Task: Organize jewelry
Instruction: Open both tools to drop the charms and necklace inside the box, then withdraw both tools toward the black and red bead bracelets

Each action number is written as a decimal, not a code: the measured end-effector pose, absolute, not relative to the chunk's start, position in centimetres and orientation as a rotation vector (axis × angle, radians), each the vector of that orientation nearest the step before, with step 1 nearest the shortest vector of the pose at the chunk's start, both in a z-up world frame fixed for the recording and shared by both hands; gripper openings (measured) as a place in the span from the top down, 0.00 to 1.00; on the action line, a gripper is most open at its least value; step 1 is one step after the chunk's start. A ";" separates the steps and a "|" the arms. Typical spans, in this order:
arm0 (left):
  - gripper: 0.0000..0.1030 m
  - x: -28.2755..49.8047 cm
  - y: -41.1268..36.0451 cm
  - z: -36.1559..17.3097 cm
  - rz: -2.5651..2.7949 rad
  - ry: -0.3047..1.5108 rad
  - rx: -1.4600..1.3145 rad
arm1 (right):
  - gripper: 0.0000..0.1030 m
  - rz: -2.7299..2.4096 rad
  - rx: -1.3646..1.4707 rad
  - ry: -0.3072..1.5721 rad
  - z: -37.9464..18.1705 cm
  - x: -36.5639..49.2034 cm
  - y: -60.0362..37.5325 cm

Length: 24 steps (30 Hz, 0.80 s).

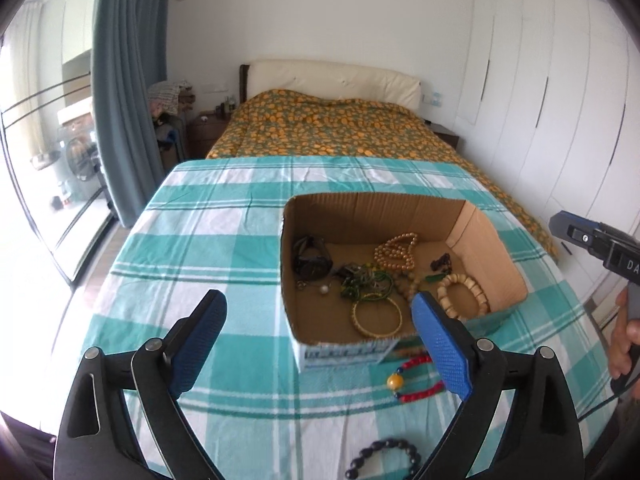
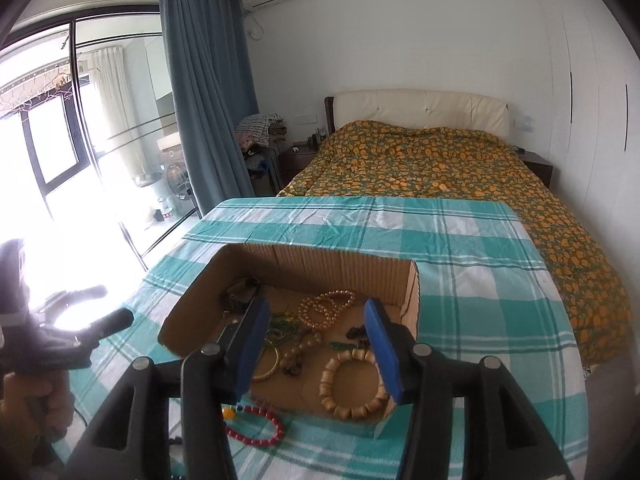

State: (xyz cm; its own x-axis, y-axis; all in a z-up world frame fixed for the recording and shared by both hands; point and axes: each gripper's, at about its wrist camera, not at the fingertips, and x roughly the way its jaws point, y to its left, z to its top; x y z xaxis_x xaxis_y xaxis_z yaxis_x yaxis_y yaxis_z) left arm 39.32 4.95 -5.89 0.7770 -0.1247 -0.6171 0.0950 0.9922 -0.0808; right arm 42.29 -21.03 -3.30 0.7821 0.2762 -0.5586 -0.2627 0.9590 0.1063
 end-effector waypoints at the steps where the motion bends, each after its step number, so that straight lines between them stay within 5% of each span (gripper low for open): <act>1: 0.07 38.3 5.3 -6.0 -0.112 0.672 -0.046 | 0.51 0.287 0.007 0.605 -3.6 40.9 -20.9; 11: 0.07 31.2 6.0 -10.7 -0.096 0.766 -0.052 | 0.51 0.330 -0.015 0.708 -9.9 32.5 -18.2; 24: 0.07 31.0 3.5 -16.9 -0.097 0.862 -0.006 | 0.51 0.358 -0.013 0.760 -14.1 33.0 -14.4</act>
